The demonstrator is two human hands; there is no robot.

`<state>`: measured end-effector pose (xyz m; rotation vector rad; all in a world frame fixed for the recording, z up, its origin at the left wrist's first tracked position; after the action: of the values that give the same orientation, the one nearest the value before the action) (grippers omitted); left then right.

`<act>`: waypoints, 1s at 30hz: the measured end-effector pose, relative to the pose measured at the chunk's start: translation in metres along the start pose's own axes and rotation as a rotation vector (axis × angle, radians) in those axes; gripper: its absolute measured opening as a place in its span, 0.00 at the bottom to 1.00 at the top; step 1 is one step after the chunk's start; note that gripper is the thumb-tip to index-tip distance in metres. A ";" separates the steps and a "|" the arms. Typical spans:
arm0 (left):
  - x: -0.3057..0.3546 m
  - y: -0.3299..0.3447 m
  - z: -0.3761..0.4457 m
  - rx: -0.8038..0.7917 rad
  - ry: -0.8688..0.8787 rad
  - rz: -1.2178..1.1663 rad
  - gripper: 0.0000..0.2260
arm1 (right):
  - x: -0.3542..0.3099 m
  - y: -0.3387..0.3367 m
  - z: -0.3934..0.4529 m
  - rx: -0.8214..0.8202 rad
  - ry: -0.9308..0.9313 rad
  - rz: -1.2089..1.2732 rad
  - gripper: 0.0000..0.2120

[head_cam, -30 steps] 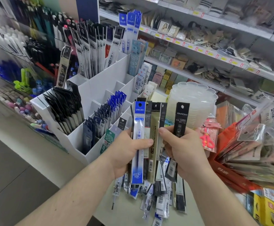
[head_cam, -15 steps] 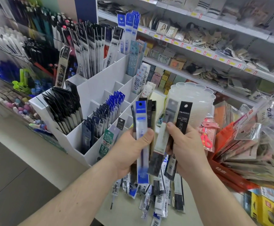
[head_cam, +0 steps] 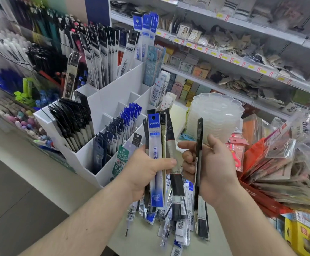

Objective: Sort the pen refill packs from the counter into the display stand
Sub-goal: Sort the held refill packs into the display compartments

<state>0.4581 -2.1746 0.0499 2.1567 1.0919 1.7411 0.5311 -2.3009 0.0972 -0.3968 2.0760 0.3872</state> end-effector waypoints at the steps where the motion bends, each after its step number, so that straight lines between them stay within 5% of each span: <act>1: 0.001 -0.002 0.000 0.016 0.002 0.007 0.23 | -0.001 -0.002 0.000 0.006 0.008 0.003 0.23; 4: 0.004 -0.006 -0.001 0.050 -0.013 0.013 0.15 | -0.004 0.000 -0.006 0.001 -0.065 -0.011 0.13; 9: 0.009 -0.006 -0.003 0.035 -0.015 0.017 0.18 | -0.001 -0.002 -0.007 -0.036 -0.272 -0.113 0.06; 19: 0.012 -0.005 -0.009 0.017 0.026 0.038 0.15 | 0.006 0.007 0.000 0.181 -0.400 -0.255 0.06; 30: 0.011 -0.007 -0.014 0.110 0.118 0.155 0.15 | 0.005 0.010 0.002 0.260 -0.278 -0.053 0.06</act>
<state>0.4431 -2.1670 0.0586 2.2849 1.0979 1.9405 0.5253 -2.2916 0.0932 -0.2271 1.8108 0.1287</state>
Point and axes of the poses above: each hand's wrist, its own z-axis towards the middle knuckle, its own y-axis out of the palm, x = y × z, the point moved 1 cm from there along z, towards the middle knuckle, and after that the axes turned 12 degrees about -z, right-handed, at the moved point
